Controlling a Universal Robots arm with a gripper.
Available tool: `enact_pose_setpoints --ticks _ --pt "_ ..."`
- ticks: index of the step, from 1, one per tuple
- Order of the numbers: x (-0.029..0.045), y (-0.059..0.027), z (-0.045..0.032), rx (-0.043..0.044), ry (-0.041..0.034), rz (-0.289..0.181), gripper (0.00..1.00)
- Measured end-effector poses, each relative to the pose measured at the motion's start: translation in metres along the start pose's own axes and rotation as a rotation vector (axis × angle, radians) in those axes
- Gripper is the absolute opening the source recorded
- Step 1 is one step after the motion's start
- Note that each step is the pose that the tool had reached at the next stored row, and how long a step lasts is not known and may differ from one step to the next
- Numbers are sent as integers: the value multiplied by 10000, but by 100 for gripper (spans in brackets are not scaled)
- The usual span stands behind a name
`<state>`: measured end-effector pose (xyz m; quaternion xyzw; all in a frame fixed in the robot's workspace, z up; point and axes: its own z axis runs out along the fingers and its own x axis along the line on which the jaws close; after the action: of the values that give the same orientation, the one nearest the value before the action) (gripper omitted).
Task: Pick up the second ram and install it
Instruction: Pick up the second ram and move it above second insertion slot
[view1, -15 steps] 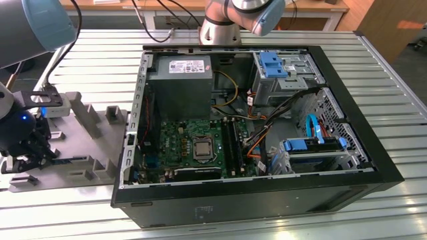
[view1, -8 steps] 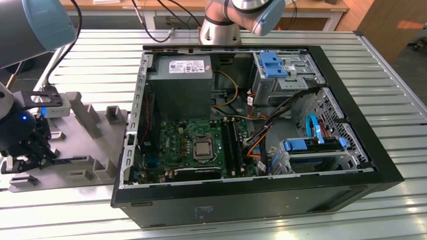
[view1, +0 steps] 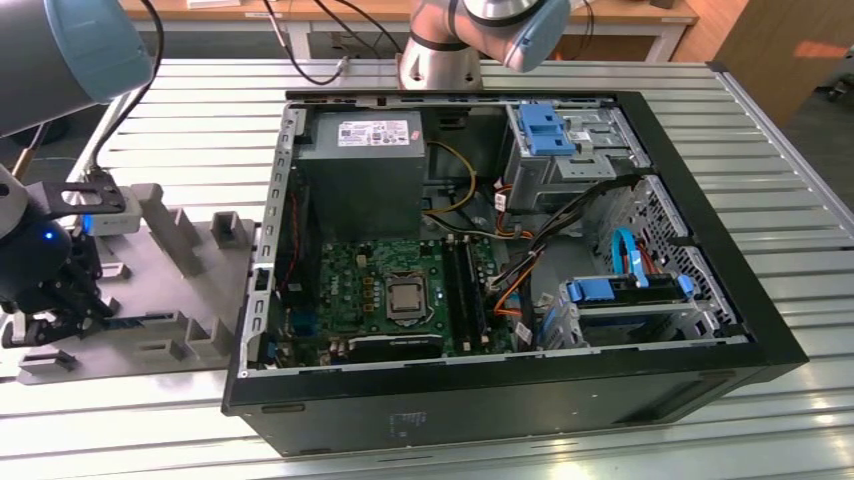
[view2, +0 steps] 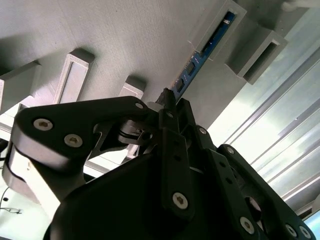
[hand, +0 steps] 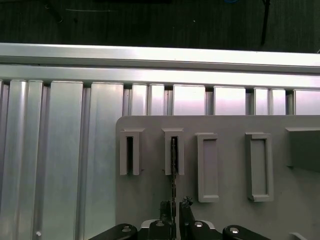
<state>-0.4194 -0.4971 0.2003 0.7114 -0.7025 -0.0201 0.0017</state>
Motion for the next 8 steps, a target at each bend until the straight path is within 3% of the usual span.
enact_pose_setpoints --ticks 3,4,8 --pt "0 0 0 0 1 0 20" --pt "0 0 0 -1 2 0 13" --pt "0 0 0 0 3 0 13"
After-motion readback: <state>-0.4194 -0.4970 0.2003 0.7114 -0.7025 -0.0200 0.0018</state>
